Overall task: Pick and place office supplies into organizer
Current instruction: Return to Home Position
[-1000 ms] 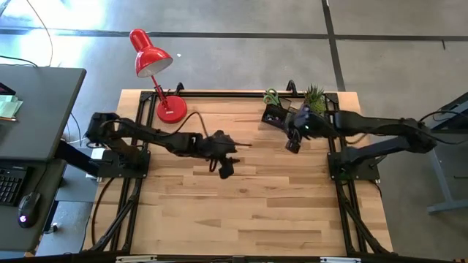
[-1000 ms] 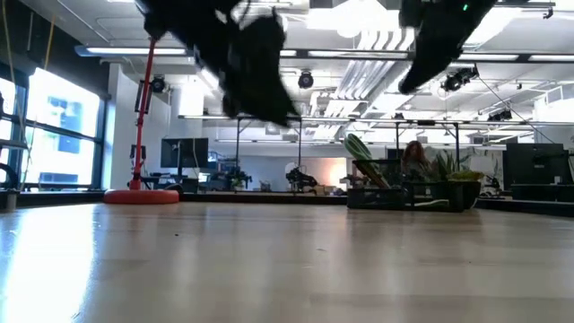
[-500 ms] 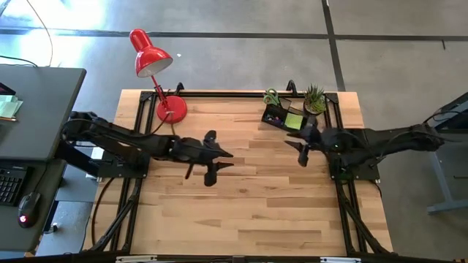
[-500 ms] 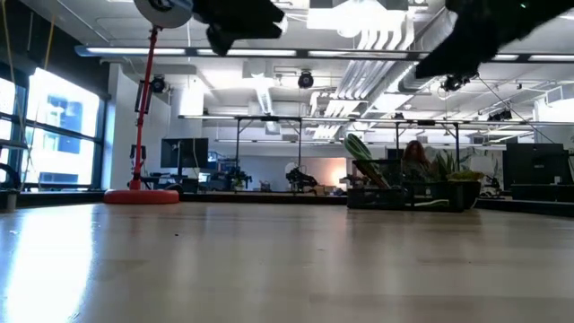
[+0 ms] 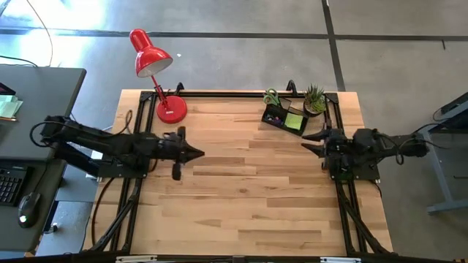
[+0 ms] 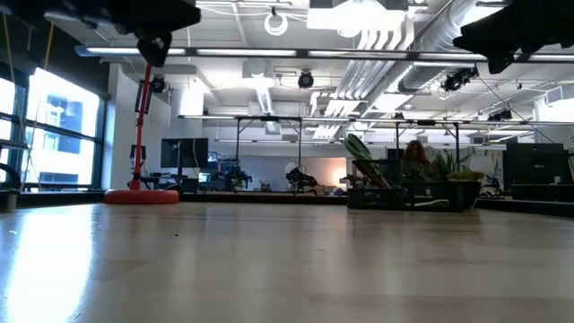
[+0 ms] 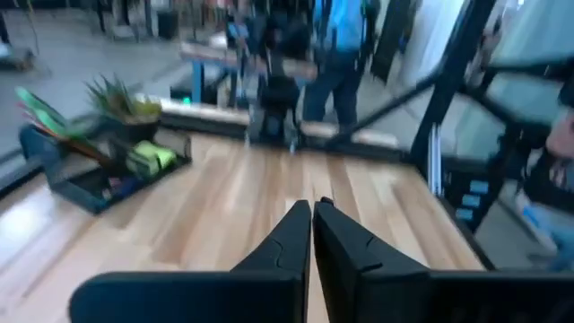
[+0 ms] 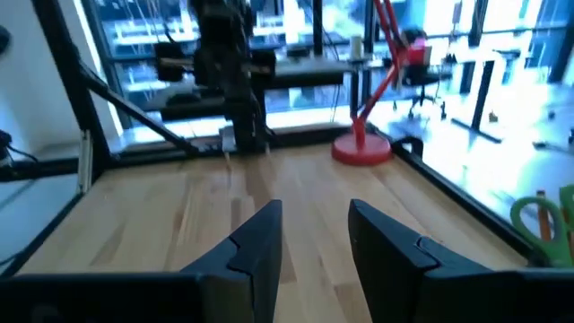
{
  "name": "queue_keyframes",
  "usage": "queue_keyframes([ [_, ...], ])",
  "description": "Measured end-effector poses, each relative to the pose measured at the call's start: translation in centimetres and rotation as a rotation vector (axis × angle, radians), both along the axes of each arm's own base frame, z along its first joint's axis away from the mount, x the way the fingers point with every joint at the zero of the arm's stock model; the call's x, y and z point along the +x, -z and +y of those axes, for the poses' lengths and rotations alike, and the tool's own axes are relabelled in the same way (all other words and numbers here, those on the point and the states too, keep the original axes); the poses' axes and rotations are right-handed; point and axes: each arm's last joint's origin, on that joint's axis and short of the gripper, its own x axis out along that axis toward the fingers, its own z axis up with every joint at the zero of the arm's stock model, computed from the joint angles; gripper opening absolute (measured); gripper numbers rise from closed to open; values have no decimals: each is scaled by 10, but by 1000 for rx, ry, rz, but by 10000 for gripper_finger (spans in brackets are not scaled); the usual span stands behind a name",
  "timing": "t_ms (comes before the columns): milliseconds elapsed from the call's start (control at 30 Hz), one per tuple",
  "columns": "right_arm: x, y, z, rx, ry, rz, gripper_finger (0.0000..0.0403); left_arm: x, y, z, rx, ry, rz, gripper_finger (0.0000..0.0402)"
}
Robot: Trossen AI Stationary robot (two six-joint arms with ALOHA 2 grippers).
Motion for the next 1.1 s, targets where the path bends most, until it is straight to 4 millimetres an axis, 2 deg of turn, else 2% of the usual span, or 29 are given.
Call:
queue_keyframes([
  [233, -4, 31, 1, -52, -58, -112, 122, -43, 23, 1, 34, 60, -143, 2],
  [467, 11, 70, 4, -105, -72, -143, 122, -66, 44, 2, 54, 79, -237, 2],
  [633, 11, 71, 5, -107, -99, -135, 122, -74, 65, 2, 43, 96, -297, 3],
  [900, 11, 72, 6, -109, -146, -122, 122, -77, 63, -1, 63, 182, -315, 1],
  [1100, 11, 70, 6, -115, -162, -147, 122, -78, 61, 2, 78, 112, -228, 0],
])
